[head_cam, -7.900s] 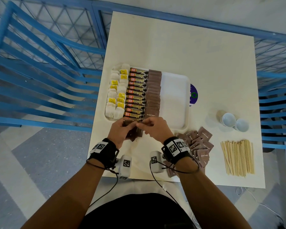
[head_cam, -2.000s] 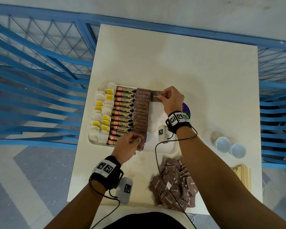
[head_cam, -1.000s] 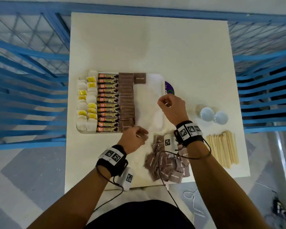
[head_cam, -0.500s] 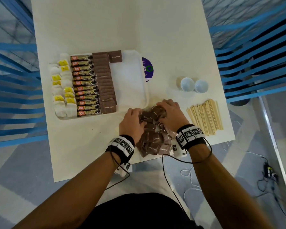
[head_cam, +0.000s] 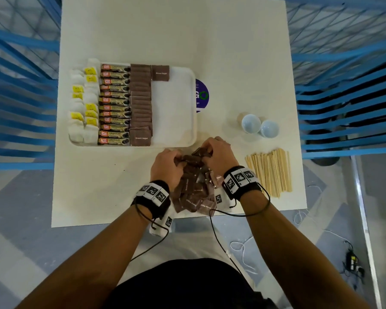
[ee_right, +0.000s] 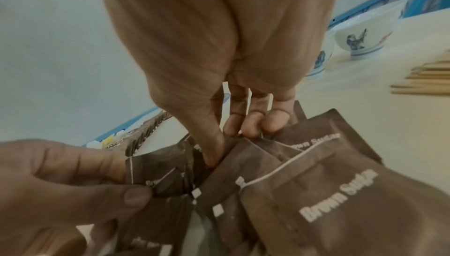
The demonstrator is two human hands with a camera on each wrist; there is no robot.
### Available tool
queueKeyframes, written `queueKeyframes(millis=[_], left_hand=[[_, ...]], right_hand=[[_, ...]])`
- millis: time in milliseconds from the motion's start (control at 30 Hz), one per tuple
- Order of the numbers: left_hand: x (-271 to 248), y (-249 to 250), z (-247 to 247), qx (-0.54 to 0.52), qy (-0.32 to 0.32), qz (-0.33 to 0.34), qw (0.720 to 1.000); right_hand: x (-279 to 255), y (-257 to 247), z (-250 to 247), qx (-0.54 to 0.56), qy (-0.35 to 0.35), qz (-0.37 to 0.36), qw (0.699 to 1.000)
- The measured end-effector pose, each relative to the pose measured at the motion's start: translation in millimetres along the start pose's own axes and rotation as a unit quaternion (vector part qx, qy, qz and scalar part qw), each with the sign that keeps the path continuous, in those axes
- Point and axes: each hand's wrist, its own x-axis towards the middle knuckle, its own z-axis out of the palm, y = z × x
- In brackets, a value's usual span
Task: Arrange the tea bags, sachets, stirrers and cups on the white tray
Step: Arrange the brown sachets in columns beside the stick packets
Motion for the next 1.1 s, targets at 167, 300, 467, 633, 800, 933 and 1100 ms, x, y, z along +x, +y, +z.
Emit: queueKeyframes(millis=[167, 300, 467, 633, 800, 933, 1100], left_hand=[[-3.7, -2.3, -4.5, -0.057, 0.045, -0.013, 0.997], [-5.7, 5.0, -13.9, -0.089, 0.09, -0.008, 0.992], [6.4, 12.2, -27.9, -0.094, 0.119, -0.046, 0.987], [28.3, 17.0, -42.9, -0.177, 0.121, -0.104, 0.971], [44.6, 23.0, -59.7, -0.389, 0.074, -0.152, 0.906], [54.3, 23.1, -76.5, -0.42, 0.061, -0.166, 0.89], [53.7, 26.9, -107.6, -0.524, -0.051, -0.137, 0.839]], right_hand=[[5.7, 2.2, -6.6, 0.009, -0.029, -0.005, 1.0], [5.9, -1.4, -20.1, 0.034, -0.03, -0.015, 0.999], [13.6, -18.8, -48.5, 0.076, 0.048, -0.036, 0.995], [25.0, -51.4, -65.4, 0.191, 0.069, -0.043, 0.978], [38.1, -84.2, -65.9, 0.269, 0.068, -0.053, 0.959], [44.5, -104.3, -62.9, 0.381, 0.072, -0.027, 0.921], [55.4, -121.9, -40.8, 0.368, 0.07, 0.013, 0.927]])
